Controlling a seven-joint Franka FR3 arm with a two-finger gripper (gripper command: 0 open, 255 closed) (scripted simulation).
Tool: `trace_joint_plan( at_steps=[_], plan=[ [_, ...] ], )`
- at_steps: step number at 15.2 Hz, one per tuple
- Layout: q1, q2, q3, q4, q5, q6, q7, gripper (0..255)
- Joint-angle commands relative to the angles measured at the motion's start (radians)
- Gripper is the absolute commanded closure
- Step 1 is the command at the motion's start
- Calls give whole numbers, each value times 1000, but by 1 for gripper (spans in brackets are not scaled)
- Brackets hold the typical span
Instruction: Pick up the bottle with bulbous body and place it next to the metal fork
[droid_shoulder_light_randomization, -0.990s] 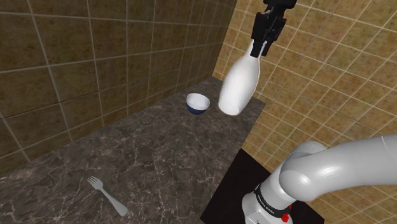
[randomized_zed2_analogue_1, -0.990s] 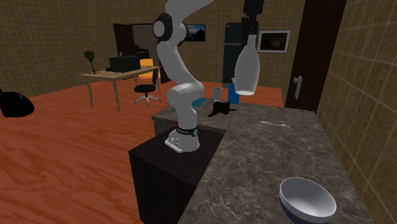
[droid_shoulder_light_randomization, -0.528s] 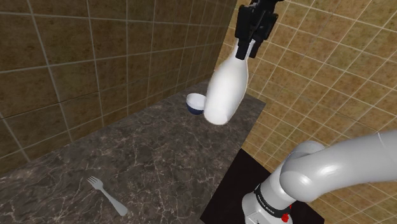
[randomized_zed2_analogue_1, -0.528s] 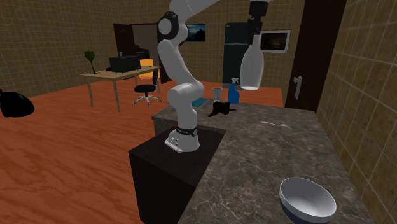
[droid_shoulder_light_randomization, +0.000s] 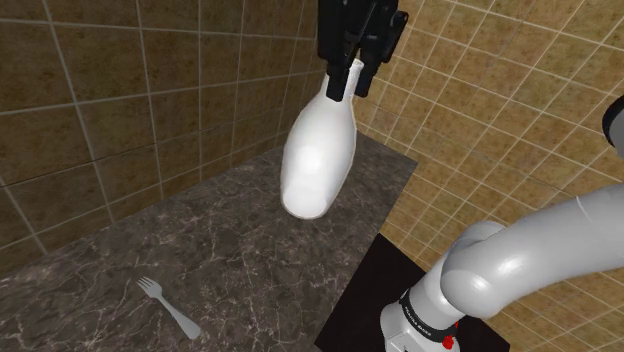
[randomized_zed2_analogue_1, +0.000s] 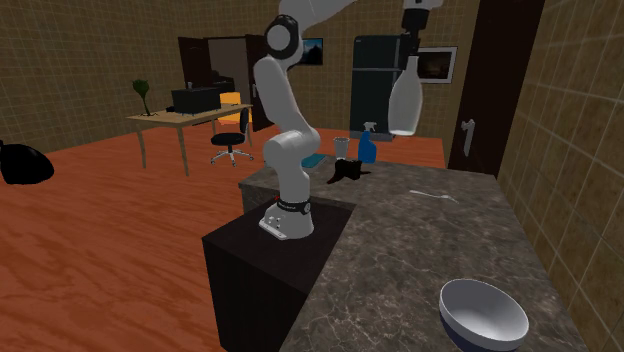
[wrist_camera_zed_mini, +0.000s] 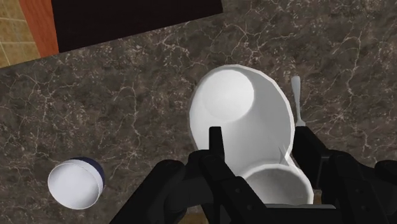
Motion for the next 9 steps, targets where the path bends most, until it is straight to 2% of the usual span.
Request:
trace_joint_plan(
  at_steps=[1, 5, 9],
  plan=[
    [8, 35, 55, 38, 8, 4, 71, 255],
    [24, 156, 181, 152, -19, 14, 216, 255],
    [73, 332, 328, 302, -113, 12, 392, 255]
  ],
)
